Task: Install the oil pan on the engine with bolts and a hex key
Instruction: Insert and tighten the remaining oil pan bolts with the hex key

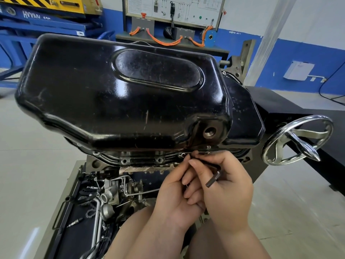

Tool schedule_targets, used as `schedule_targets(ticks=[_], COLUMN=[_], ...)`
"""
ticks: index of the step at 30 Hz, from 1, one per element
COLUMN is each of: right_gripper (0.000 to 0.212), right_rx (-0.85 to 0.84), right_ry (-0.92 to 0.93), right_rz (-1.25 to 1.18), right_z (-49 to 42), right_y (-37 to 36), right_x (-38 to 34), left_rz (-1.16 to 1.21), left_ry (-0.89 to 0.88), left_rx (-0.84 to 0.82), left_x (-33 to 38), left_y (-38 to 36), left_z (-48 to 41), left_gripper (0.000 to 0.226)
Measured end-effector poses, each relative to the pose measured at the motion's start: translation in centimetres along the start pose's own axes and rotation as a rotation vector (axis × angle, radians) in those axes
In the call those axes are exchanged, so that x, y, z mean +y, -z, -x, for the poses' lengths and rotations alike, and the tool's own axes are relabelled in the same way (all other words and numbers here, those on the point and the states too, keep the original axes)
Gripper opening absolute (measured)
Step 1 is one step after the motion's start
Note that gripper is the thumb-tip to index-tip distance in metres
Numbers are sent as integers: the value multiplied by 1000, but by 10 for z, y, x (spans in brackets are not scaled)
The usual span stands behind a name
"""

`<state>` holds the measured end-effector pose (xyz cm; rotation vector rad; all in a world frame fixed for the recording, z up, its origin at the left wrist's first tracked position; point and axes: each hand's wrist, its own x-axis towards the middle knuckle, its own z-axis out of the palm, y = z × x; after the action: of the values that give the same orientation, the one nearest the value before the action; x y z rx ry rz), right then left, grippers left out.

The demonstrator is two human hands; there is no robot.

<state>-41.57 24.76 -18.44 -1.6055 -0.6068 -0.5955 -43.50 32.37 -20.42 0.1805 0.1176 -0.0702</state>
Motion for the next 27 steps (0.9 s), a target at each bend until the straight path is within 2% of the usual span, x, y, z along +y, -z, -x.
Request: schedule_targets(ticks=[5, 7, 10, 13, 16, 20, 23, 27], right_gripper=[27, 22, 13, 7, 9, 19, 23, 17], right_rx=[-114, -137, -112, -42, -44, -113, -148, -73], right_ry=[64, 99, 16, 32, -8, 77, 69, 13], right_rz=[24, 29, -7, 48, 55, 42, 6, -16], right_z=[3, 3, 2, -2, -3, 2, 6, 4], right_y=[4, 6, 6, 4, 3, 5, 7, 6], right_x=[1, 2, 0, -1, 0, 0, 1, -3], left_rz=[18, 7, 20, 29, 19, 27, 0, 1], left_ry=[-4, -4, 5, 14, -3, 12, 7, 15], left_rx=[26, 17, -9, -19, 7, 28, 26, -2], left_x=[0, -1, -2, -1, -1, -2, -2, -1], left_y=[-1, 0, 3, 1, 0, -1, -2, -1], left_z=[-2, -2, -3, -1, -1, 0, 1, 2], left_gripper=[30, 33, 34, 21, 22, 26, 28, 28])
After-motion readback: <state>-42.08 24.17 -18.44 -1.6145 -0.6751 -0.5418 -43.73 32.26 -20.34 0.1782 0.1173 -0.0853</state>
